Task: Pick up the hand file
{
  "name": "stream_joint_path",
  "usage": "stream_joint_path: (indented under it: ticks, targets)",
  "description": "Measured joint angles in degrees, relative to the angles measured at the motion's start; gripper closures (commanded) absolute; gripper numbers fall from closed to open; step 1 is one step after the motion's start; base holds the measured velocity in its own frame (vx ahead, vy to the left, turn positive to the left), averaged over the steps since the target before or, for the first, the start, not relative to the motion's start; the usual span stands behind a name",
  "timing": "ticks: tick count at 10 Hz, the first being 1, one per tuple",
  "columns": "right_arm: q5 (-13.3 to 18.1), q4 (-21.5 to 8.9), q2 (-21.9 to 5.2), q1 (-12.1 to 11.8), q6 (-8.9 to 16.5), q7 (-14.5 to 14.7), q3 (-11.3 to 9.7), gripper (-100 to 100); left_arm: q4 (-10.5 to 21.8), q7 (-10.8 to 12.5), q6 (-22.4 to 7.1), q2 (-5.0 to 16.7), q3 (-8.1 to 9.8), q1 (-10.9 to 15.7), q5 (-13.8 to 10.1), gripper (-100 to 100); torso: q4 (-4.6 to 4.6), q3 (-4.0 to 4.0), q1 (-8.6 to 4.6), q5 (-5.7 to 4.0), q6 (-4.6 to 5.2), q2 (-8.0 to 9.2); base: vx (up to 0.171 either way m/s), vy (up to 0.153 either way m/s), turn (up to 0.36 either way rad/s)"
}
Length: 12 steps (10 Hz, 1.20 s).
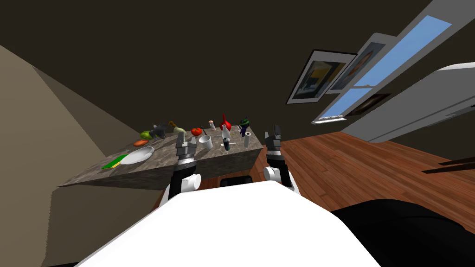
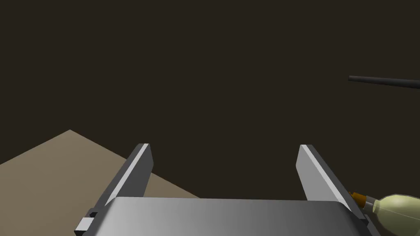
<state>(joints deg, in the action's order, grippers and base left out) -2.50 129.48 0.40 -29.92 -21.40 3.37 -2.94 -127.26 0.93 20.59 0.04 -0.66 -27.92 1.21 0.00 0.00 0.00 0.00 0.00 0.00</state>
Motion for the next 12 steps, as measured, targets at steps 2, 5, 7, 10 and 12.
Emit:
stream_joint_path:
  ticks: [2, 5, 7, 10, 12]
  targets:
    - [0.0, 0.0, 0.0, 0.0, 0.0, 0.0, 0.0, 0, 1.0, -1.0, -0.5, 3.0, 0.66, 0.9, 1.0, -100, 0.01, 0.03, 0.04, 0.01, 0.00, 0.05, -0.020, 0.007, 0.002]
    - [0.0, 0.0, 0.0, 0.0, 0.0, 0.0, 0.0, 0, 2.7, -3.3, -1.8, 6.8, 1.79, 2.5, 3.1, -100, 0.02, 0.05, 0.05, 0.01, 0.00, 0.10, -0.028, 0.005, 0.004]
    - [0.0, 0.0, 0.0, 0.0, 0.0, 0.0, 0.0, 0, 4.4, -5.4, -2.6, 9.2, 2.60, 3.7, 5.0, -100, 0.02, 0.06, 0.03, 0.01, 0.00, 0.11, -0.034, 0.002, 0.006]
    - [0.0, 0.0, 0.0, 0.0, 0.0, 0.0, 0.0, 0, 7.2, -9.0, -4.1, 12.9, 4.35, 5.8, 8.1, -100, 0.03, 0.07, 0.02, 0.01, 0.00, 0.12, -0.036, -0.002, 0.002]
    - [0.0, 0.0, 0.0, 0.0, 0.0, 0.0, 0.0, 0, 9.4, -11.5, -5.2, 15.3, 5.54, 7.5, 10.4, -100, 0.03, 0.08, 0.02, 0.01, 0.00, 0.13, -0.039, 0.000, -0.006]
